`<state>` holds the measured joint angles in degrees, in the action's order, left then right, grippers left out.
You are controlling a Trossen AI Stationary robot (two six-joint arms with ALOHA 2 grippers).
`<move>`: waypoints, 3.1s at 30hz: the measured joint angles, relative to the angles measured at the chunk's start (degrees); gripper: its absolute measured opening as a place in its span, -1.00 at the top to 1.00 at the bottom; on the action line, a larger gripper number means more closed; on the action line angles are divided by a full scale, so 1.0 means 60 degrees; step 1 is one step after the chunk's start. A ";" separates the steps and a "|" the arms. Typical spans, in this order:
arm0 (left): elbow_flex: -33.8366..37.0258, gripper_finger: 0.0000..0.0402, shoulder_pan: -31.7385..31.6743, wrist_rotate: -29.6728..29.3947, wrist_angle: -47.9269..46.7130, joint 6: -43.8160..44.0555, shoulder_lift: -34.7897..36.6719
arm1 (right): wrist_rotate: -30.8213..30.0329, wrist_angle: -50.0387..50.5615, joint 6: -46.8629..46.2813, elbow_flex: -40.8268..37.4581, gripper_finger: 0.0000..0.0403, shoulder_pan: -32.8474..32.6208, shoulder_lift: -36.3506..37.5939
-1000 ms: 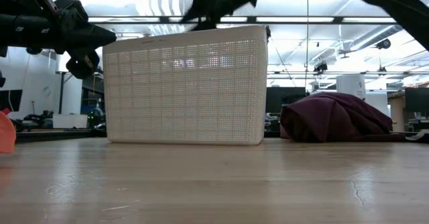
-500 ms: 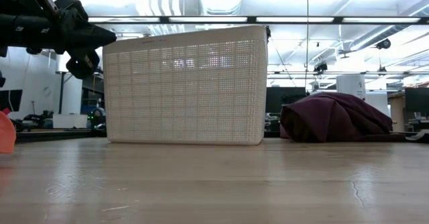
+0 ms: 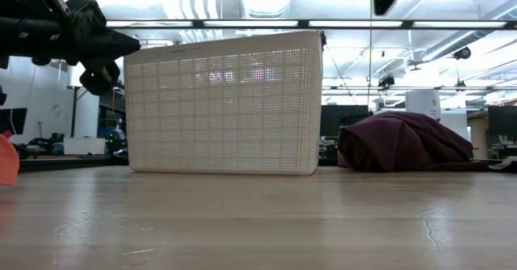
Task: Pick & place medical supplies in basket/bin
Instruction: Put the orange bandage into the bin
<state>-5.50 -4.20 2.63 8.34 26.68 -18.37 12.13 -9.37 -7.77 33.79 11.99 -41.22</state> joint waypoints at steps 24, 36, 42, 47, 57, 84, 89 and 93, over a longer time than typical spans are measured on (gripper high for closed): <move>0.0000 0.97 0.0002 -0.0011 0.2567 0.0706 0.0004 | -0.1308 -0.2064 -0.0138 -0.5546 0.84 0.0004 0.3920; -0.1606 0.50 0.0006 0.0055 0.3487 -0.1095 -0.0339 | -0.2853 -0.2123 -0.0916 -0.5546 0.84 0.0011 0.3931; -0.3917 0.26 0.0006 0.0067 0.2189 -0.2948 -0.1577 | -0.2774 -0.2075 -0.0958 -0.5546 0.84 0.0004 0.3918; -0.6857 0.25 0.0009 0.0386 -0.2520 -0.4282 -0.2762 | -0.2778 -0.2060 -0.0932 -0.5542 0.83 0.0004 0.3914; -1.1181 0.25 0.0314 0.1254 -0.8085 -0.4473 -0.5543 | -0.2778 -0.1969 -0.0929 -0.5542 0.83 0.0004 0.3910; -1.1895 0.23 0.3507 0.1892 -1.0694 -0.3611 -1.0532 | -0.2778 -0.1169 -0.0849 -0.5531 0.83 0.0004 0.3900; -1.1103 0.04 0.3839 0.2163 -1.0783 -0.4057 -1.0819 | -0.2778 -0.0981 -0.0849 -0.5531 0.83 0.0004 0.3900; -1.0250 -0.16 0.4168 0.2278 -1.0366 -0.4109 -1.0819 | -0.2778 -0.0582 -0.0848 -0.5531 0.83 0.0007 0.3900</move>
<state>-66.99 20.81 16.30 -53.86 2.02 -83.28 -4.54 -12.87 -12.86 0.60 12.03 -17.82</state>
